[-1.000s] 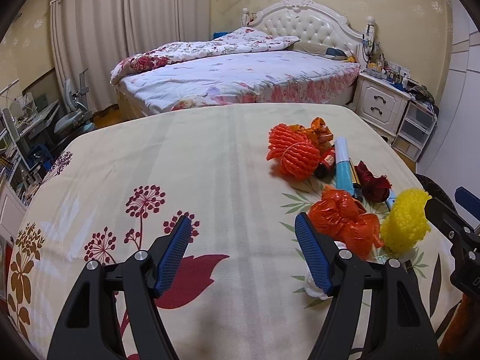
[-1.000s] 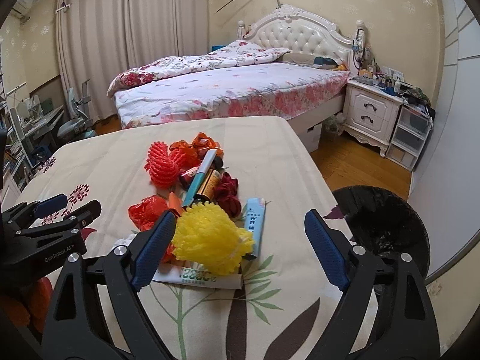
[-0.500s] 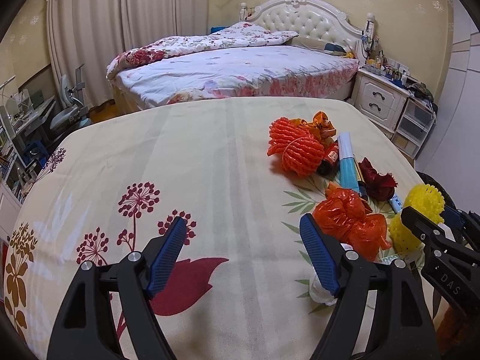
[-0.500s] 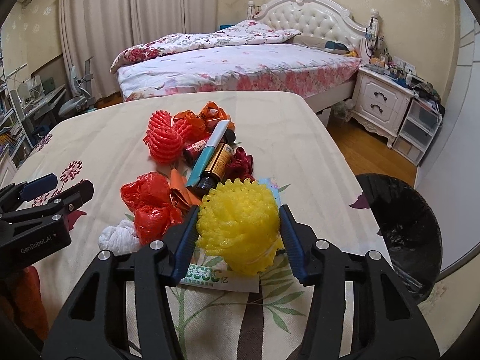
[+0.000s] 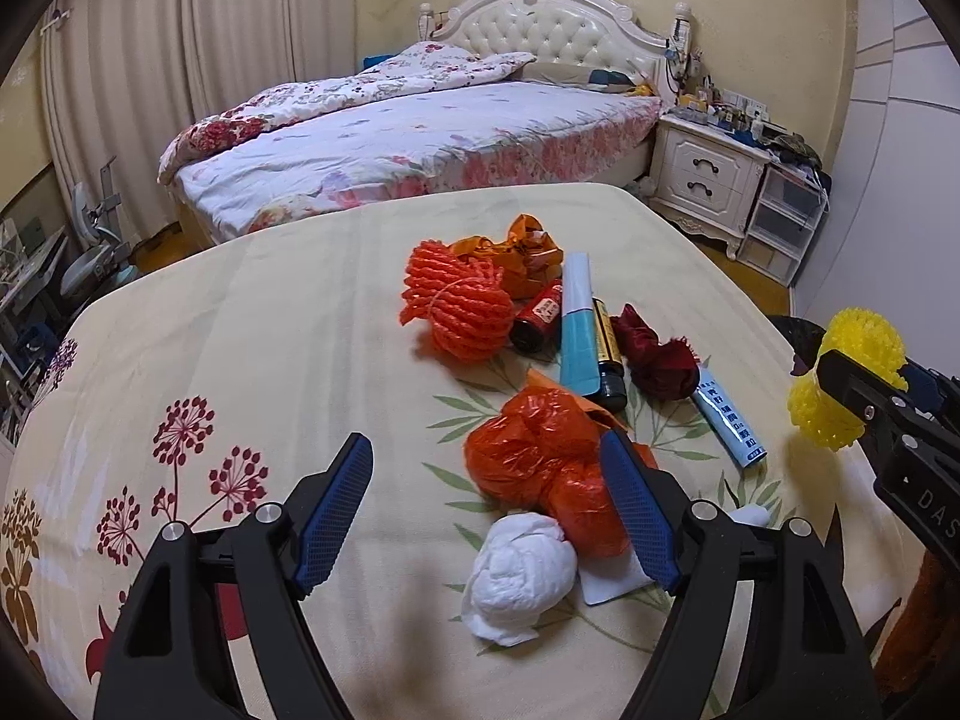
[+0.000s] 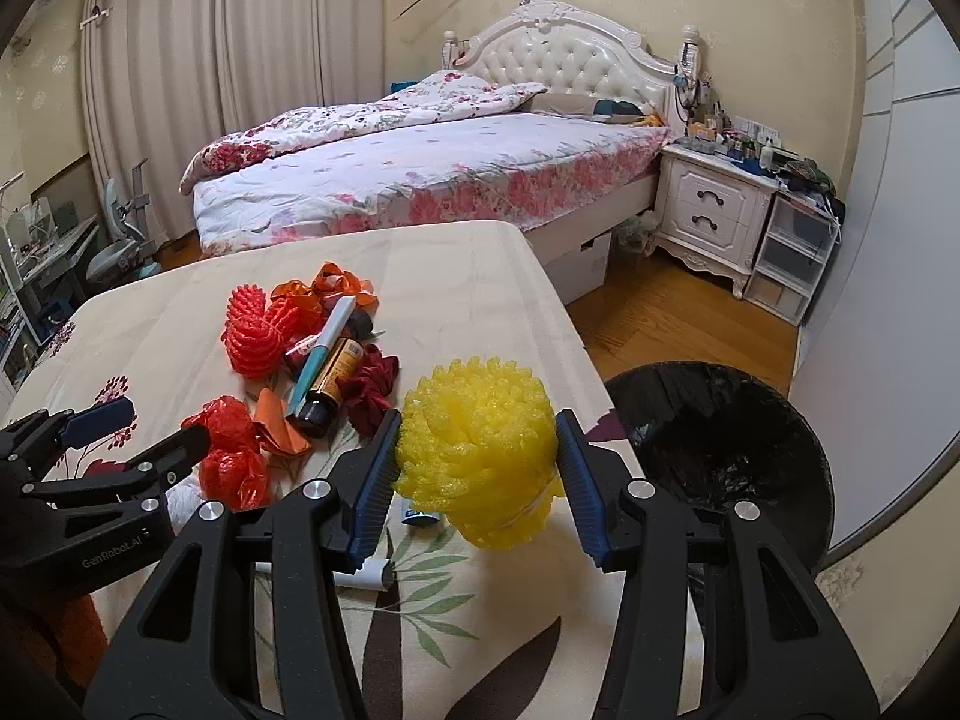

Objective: Collect trash
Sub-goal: 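Close the left gripper on the red plastic bag while the right lifts the yellow ball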

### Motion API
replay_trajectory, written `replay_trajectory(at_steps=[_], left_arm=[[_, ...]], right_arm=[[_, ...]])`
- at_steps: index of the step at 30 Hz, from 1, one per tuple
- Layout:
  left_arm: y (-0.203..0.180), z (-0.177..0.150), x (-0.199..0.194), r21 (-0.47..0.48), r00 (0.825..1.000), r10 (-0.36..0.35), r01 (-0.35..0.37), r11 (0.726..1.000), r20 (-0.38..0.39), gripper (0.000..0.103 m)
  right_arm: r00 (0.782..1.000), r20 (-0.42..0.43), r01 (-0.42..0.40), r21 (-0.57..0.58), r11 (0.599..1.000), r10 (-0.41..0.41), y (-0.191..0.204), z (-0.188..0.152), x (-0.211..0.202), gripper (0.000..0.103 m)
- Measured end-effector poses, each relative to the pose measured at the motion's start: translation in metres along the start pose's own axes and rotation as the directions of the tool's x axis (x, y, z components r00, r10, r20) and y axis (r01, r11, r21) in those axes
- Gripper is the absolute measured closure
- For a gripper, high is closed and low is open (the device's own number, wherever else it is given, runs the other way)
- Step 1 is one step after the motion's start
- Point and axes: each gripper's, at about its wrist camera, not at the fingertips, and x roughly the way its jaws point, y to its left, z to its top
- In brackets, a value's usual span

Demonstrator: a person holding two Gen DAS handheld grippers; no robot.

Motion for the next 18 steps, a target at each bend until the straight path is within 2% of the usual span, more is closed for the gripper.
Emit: replay_trajectory(at_steps=[4,10,12,14,18], left_arm=[[-0.009,0.001,0.009,0.002,0.999,-0.03,0.03,1.0,-0.033,0.026],[-0.012,-0.001,0.018,0.012,0.998,-0.029,0.03,0.999,-0.049,0.023],[-0.01,-0.002,0.018,0.0,0.998,-0.042,0.042,0.999,-0.048,0.031],[-0.007,-0.002,0.018,-0.008,0.995,-0.083,0.083,0.997,-0.055,0.044],[-0.004,-0.002,0.014,-0.017,0.994,-0.106,0.106,0.994,-0.035,0.05]], right_arm=[[1.0,0.001,-0.002,0.014,1.0,0.002,-0.007,-0.002,0.001,0.053],[1.0,-0.003,-0.012,0.021,1.0,0.012,-0.01,-0.006,0.003,0.053],[1.0,-0.003,-0.01,0.022,1.0,0.01,-0.01,-0.006,0.004,0.053],[1.0,-0.004,-0.009,0.024,1.0,0.009,-0.01,-0.007,0.004,0.053],[1.0,-0.003,-0.008,0.028,1.0,0.008,-0.011,-0.008,0.005,0.053]])
